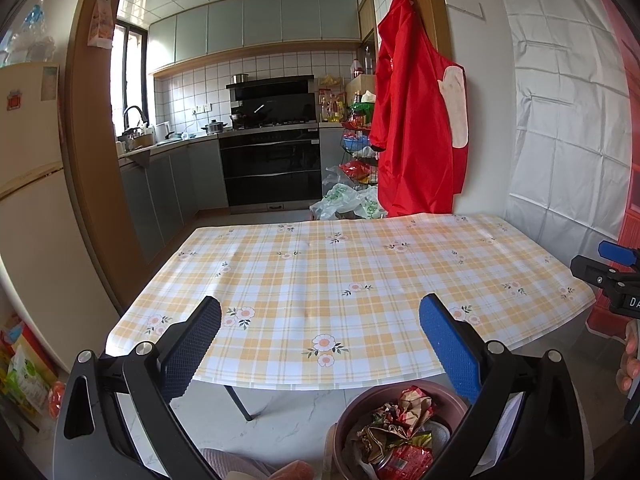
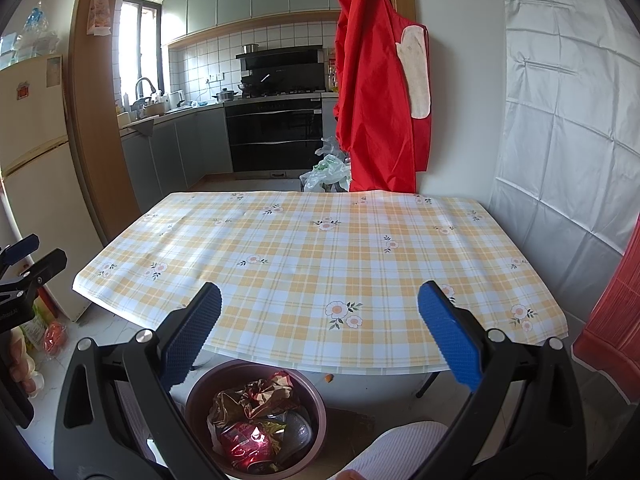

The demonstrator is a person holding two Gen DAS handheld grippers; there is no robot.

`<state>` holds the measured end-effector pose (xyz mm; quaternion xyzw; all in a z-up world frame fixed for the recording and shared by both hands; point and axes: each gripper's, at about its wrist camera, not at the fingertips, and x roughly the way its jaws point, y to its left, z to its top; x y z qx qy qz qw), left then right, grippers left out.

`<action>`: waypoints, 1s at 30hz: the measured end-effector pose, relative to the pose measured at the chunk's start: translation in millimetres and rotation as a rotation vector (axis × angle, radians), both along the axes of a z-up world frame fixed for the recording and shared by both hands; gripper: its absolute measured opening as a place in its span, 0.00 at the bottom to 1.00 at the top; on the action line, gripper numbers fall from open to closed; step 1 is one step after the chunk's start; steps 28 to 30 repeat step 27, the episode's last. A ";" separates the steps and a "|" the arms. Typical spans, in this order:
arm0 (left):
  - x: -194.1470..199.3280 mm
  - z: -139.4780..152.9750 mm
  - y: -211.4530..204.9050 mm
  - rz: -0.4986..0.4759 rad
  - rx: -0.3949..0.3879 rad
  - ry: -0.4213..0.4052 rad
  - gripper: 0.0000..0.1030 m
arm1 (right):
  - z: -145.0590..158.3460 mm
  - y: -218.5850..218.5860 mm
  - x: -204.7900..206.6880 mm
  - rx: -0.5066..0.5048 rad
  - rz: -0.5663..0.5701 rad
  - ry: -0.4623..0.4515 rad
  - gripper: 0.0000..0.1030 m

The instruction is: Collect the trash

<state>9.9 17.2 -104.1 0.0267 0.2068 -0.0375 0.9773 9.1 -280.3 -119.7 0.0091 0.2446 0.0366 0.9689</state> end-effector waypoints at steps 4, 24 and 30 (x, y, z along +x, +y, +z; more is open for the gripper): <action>1.5 -2.6 0.1 -0.001 0.001 0.005 0.94 | 0.1 0.1 0.1 0.000 0.000 -0.001 0.94; 0.1 -0.1 1.5 -0.003 -0.010 -0.008 0.94 | -0.7 0.7 -0.3 -0.002 0.000 0.000 0.94; 0.3 1.8 1.6 -0.007 -0.011 -0.004 0.94 | -0.6 0.7 -0.3 -0.001 0.000 -0.001 0.94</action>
